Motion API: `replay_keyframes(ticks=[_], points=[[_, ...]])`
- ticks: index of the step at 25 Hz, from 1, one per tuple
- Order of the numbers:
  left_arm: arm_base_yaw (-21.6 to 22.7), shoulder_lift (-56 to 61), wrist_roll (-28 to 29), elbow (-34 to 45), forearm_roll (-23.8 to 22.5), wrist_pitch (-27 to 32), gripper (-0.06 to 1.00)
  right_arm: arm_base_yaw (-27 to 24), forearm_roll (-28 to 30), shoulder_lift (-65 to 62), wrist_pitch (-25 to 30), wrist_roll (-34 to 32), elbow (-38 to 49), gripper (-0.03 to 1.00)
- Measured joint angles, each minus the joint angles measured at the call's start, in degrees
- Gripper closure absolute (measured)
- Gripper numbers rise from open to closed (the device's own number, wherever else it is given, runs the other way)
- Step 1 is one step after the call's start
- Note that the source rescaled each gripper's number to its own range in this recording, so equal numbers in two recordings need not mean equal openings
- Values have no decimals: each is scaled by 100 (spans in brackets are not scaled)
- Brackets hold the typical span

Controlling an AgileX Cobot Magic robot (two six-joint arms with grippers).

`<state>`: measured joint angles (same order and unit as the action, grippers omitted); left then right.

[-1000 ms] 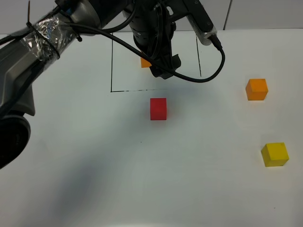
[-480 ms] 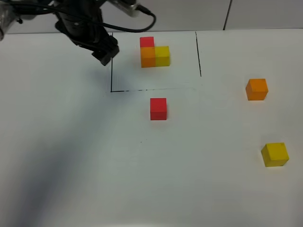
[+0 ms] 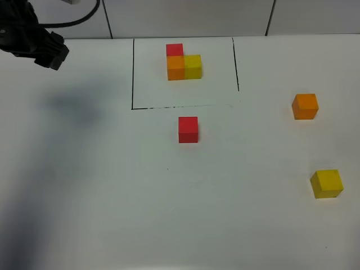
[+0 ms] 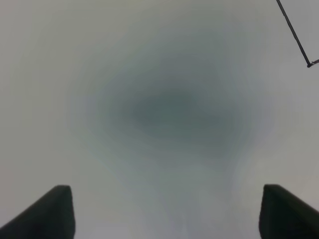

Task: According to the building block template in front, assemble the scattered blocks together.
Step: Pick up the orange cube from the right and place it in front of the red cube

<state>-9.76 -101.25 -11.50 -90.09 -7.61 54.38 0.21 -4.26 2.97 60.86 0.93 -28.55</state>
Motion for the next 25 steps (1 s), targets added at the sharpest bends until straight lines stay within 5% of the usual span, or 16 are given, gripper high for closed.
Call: replay_keyframes(ticks=[9, 25], points=[[0, 1237, 457, 601, 6, 399, 12, 0, 0, 0, 0, -5, 0, 17], [-6, 4632, 1042, 2946, 54, -139, 12, 0, 0, 0, -5, -5, 0, 17]])
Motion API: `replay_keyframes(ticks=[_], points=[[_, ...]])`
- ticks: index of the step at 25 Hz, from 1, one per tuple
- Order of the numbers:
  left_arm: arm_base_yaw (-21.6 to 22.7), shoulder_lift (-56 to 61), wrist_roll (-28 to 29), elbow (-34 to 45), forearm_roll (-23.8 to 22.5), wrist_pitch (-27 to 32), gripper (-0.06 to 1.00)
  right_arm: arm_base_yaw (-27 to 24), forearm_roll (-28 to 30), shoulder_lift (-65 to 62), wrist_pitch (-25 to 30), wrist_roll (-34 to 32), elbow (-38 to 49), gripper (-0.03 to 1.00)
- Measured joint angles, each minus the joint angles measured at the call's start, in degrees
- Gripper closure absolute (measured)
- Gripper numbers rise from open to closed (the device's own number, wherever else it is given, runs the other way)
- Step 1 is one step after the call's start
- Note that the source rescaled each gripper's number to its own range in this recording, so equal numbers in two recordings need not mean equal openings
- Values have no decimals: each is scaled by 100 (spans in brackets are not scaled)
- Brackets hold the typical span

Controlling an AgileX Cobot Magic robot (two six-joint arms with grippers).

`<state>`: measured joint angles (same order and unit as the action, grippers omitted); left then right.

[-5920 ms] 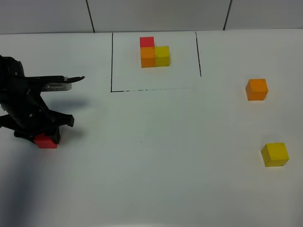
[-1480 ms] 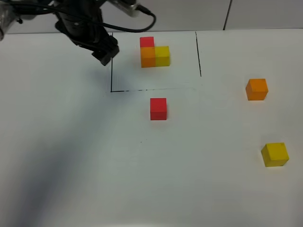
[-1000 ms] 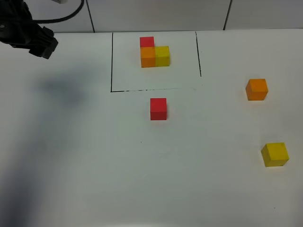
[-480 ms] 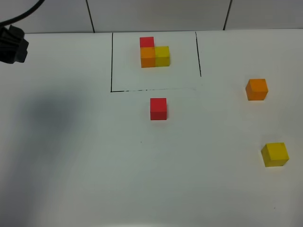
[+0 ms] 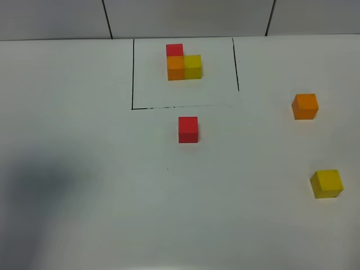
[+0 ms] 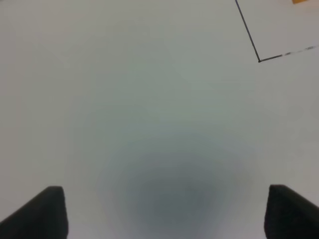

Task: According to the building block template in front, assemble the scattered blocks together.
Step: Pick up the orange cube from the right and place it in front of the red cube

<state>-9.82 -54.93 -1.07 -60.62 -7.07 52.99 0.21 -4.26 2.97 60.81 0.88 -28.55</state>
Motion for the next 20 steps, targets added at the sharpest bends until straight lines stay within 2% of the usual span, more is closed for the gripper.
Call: replay_keyframes(ticks=[8, 13, 20], points=[[-318, 1255, 169, 885, 41, -22, 12, 0, 5, 0, -5, 0, 0, 17], [-337, 2079, 199, 1561, 224, -220, 12, 0, 5, 0, -10, 0, 0, 17], [-337, 3191, 210, 2216, 321, -167, 12, 0, 5, 0, -10, 0, 0, 17]])
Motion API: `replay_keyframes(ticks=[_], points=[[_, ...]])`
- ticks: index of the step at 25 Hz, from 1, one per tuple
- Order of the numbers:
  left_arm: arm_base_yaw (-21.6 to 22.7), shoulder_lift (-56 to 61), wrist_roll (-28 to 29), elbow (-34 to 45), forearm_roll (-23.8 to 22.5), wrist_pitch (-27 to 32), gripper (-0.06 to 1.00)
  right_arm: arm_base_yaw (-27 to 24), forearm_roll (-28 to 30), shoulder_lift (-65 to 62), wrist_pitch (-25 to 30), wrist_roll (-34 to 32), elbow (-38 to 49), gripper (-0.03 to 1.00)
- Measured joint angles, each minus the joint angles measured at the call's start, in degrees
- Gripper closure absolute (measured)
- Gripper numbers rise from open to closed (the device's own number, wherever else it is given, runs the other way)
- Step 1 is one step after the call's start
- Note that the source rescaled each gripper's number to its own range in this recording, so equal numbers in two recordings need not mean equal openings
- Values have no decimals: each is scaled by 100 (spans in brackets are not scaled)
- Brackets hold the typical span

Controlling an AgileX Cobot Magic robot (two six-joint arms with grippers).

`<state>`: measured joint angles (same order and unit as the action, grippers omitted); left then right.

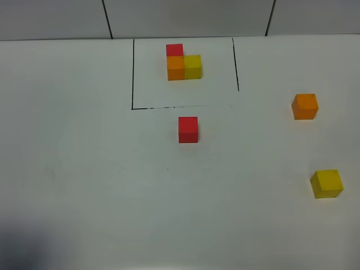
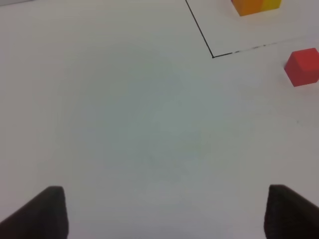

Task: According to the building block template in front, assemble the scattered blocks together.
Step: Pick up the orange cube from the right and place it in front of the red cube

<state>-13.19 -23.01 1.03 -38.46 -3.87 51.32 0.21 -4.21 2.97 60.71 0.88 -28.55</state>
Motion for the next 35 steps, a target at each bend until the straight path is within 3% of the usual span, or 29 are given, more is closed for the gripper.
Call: replay_keyframes(ticks=[17, 35], points=[[0, 1804, 0, 834, 440, 198, 18, 0, 0, 0, -4, 0, 0, 17], [0, 2008, 70, 899, 552, 689, 21, 0, 0, 0, -17, 0, 0, 17]])
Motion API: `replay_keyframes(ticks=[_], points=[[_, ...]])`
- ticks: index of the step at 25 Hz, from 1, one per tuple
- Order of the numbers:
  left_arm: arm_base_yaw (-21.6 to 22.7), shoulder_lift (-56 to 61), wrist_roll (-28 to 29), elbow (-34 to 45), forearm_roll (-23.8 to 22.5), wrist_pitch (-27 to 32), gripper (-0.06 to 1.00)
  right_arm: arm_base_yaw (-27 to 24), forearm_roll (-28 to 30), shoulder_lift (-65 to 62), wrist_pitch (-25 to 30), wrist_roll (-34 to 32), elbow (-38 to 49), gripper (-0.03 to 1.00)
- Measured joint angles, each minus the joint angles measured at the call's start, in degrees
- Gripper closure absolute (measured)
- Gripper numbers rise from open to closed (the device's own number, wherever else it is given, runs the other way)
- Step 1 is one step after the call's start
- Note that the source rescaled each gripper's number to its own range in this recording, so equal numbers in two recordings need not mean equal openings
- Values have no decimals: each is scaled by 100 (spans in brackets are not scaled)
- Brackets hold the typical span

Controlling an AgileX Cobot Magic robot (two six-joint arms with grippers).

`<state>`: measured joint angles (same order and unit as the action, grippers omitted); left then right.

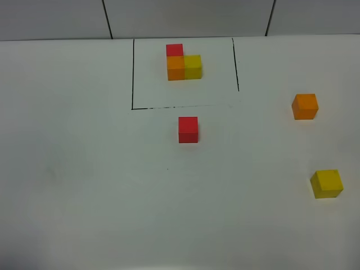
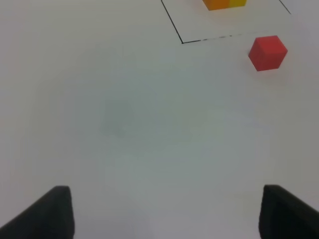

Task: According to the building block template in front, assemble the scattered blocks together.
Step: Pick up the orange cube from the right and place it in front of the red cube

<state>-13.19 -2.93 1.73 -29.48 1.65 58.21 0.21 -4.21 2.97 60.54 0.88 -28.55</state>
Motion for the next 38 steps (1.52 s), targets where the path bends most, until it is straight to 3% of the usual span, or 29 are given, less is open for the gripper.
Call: replay_keyframes(ticks=[12, 27, 38], points=[[0, 321, -231, 57, 276, 98, 21, 0, 0, 0, 0, 0, 0, 17], [13, 321, -248, 57, 299, 97, 21, 0, 0, 0, 0, 0, 0, 17], [630, 321, -248, 57, 304, 97, 21, 0, 0, 0, 0, 0, 0, 17]])
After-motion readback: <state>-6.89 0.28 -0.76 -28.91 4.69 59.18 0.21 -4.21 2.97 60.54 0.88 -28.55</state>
